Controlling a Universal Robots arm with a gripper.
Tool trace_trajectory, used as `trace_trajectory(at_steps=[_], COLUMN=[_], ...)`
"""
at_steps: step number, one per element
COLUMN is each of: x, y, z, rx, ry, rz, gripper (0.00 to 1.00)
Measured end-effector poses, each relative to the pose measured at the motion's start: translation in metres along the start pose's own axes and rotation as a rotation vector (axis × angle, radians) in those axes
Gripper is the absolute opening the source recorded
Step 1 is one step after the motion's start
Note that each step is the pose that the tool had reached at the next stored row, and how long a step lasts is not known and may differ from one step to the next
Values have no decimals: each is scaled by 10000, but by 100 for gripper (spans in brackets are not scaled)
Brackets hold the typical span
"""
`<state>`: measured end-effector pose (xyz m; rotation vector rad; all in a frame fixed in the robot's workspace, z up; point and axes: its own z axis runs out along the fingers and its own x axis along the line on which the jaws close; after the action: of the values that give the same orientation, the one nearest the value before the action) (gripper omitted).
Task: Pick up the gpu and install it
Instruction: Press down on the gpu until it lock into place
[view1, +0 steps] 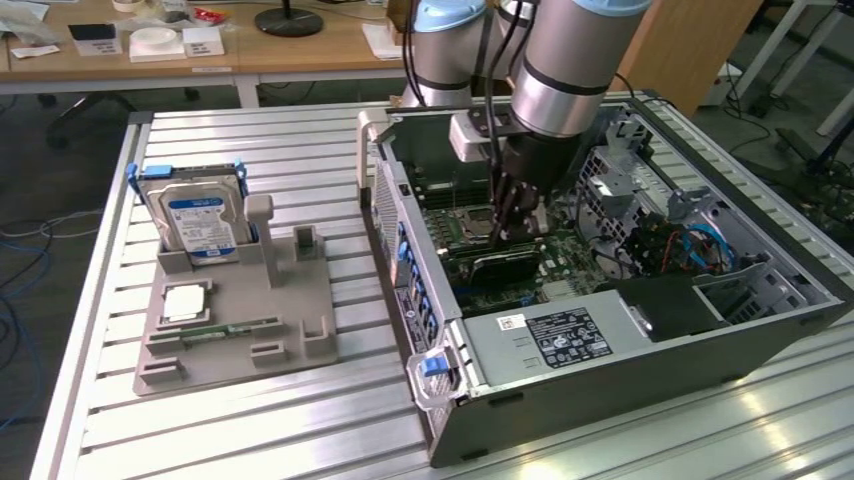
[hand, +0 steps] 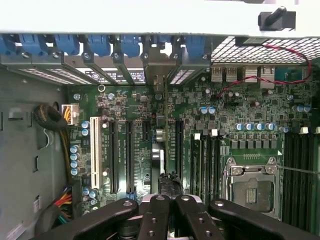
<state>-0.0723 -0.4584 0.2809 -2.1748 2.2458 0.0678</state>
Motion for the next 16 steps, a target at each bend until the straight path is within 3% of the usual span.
trace_trajectory(at_steps=[16], x=[5], y=[21], z=[104], rx=[-2], ry=[-24], rz=[-1], gripper=[11])
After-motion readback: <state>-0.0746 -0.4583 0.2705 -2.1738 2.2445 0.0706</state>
